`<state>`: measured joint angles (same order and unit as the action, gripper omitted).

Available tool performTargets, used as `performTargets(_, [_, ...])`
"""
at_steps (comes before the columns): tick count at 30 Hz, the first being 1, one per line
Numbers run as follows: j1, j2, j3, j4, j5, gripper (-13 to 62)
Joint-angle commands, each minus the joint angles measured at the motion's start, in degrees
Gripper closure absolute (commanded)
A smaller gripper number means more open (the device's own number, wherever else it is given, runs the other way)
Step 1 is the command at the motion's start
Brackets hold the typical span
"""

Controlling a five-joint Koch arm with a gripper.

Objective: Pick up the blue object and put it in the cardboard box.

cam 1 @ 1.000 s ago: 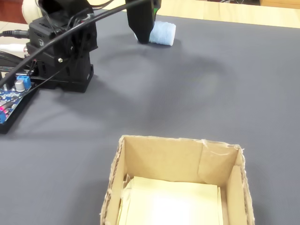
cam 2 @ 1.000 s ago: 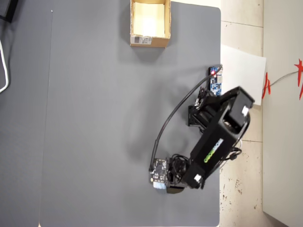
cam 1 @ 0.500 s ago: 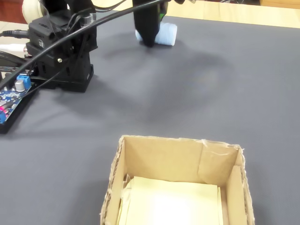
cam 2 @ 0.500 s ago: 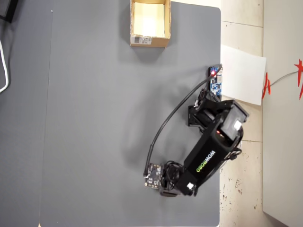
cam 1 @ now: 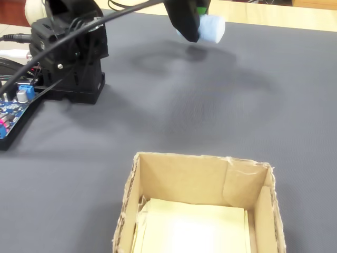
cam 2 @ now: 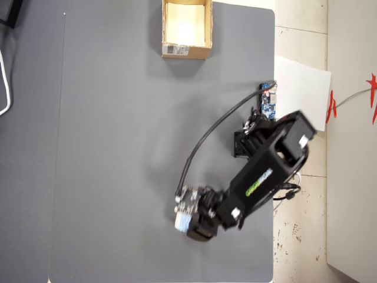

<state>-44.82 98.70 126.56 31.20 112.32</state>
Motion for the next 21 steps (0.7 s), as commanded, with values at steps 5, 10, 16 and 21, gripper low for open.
performTargets(5, [12.74,13.89,3.52,-13.80,-3.96,49.7])
performTargets(10, [23.38,16.61,5.27,-23.20,-10.46,49.7])
performTargets(16, [34.01,19.51,8.35,-30.76,-14.94,49.7])
performTargets(21, [47.11,22.41,10.20,-37.09,-21.27,49.6])
